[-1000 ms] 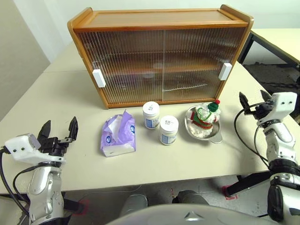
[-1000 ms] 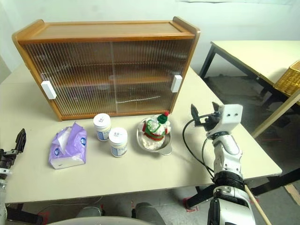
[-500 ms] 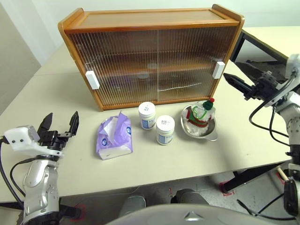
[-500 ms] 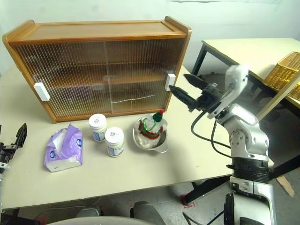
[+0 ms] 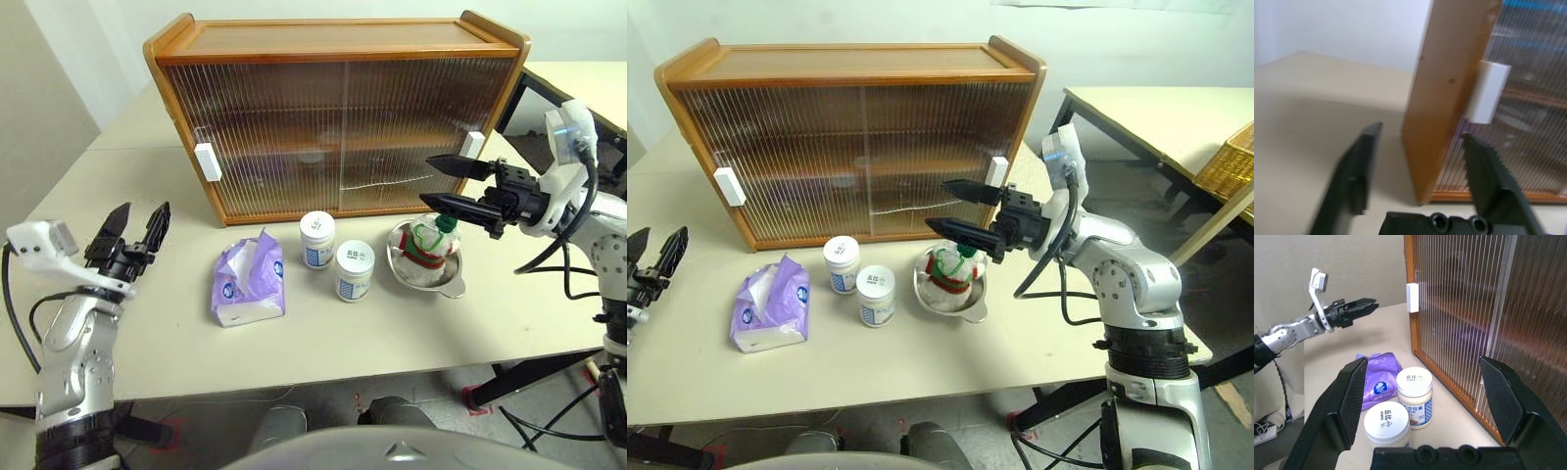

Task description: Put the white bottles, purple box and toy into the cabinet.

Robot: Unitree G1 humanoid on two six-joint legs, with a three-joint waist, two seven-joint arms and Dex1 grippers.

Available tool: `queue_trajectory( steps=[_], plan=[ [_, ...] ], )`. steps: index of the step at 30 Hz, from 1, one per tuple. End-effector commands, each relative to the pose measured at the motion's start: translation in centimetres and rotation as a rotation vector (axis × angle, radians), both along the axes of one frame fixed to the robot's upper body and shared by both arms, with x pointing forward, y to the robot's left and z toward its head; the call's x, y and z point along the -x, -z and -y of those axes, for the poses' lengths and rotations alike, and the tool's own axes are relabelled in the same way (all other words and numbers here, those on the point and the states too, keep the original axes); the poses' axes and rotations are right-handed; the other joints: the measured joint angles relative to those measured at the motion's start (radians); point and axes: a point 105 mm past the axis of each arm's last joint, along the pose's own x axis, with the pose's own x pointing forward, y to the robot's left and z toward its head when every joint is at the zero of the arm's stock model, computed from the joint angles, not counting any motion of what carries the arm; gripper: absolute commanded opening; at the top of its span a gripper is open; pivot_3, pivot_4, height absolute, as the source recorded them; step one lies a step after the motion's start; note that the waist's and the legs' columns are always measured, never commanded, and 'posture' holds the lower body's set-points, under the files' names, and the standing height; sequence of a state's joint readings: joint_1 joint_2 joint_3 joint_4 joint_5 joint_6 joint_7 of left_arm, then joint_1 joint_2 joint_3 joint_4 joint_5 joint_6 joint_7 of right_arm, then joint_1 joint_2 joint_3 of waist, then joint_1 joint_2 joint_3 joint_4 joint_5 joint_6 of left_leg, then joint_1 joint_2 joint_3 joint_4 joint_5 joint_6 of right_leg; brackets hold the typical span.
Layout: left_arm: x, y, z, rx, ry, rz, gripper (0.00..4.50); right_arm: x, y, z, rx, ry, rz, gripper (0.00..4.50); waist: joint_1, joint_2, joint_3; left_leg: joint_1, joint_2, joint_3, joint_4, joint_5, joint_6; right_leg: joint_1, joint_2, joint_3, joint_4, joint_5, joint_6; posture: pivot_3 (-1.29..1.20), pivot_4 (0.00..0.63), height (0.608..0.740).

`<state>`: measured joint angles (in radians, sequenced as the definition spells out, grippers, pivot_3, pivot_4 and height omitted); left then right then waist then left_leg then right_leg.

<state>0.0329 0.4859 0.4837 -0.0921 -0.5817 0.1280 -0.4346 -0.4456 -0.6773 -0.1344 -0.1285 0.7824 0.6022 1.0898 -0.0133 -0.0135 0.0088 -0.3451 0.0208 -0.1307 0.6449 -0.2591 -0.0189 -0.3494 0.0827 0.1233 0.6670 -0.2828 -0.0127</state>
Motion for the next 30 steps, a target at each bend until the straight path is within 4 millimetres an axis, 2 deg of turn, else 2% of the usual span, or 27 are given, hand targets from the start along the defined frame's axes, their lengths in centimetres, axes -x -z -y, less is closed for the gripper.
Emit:
queue_trajectory(
  steps=[1,6,19,24,30],
  plan=[
    [-1.1,-1.3,1.5,-0.006,0.065,0.007,1.88,0.3,0.3,-0.4,0.014,-0.006,0.012,4.5,0.002,-0.001,0.0,0.0,0.0,0.0,0.0,0.0,0.0,0.0,0.0,0.0,0.0,0.0,0.0,-0.01,0.0,0.74],
    [-2.0,-2.0,1.9,-0.011,0.081,0.019,0.11,0.5,0.3,-0.6,0.011,-0.011,0.011,4.5,0.002,-0.001,0.0,0.0,0.0,0.001,0.001,0.0,0.0,0.0,0.0,-0.001,0.0,0.001,0.001,-0.01,0.0,0.74],
    [-5.0,0.2,2.9,-0.017,0.123,-0.03,0.04,0.5,0.0,-0.6,-0.017,0.008,0.016,4.5,0.0,-0.001,0.0,-0.001,0.0,0.001,0.006,-0.001,0.001,0.0,0.0,0.001,0.0,0.003,0.003,-0.04,0.0,0.74],
    [-6.0,0.4,3.2,-0.014,0.132,-0.024,0.04,0.5,-0.4,-0.7,-0.037,0.016,0.023,4.5,-0.003,-0.001,0.0,-0.002,0.0,0.0,0.011,-0.002,0.002,0.0,0.001,0.0,0.0,0.004,0.005,-0.05,0.0,0.74],
    [-6.8,-0.4,4.3,-0.009,0.165,0.009,0.04,0.5,-0.5,-0.7,-0.044,0.025,0.023,4.5,-0.007,-0.001,0.0,-0.004,-0.001,0.0,0.015,-0.002,0.002,0.0,0.001,0.0,0.0,0.006,0.008,-0.06,0.0,0.74]
  ],
)
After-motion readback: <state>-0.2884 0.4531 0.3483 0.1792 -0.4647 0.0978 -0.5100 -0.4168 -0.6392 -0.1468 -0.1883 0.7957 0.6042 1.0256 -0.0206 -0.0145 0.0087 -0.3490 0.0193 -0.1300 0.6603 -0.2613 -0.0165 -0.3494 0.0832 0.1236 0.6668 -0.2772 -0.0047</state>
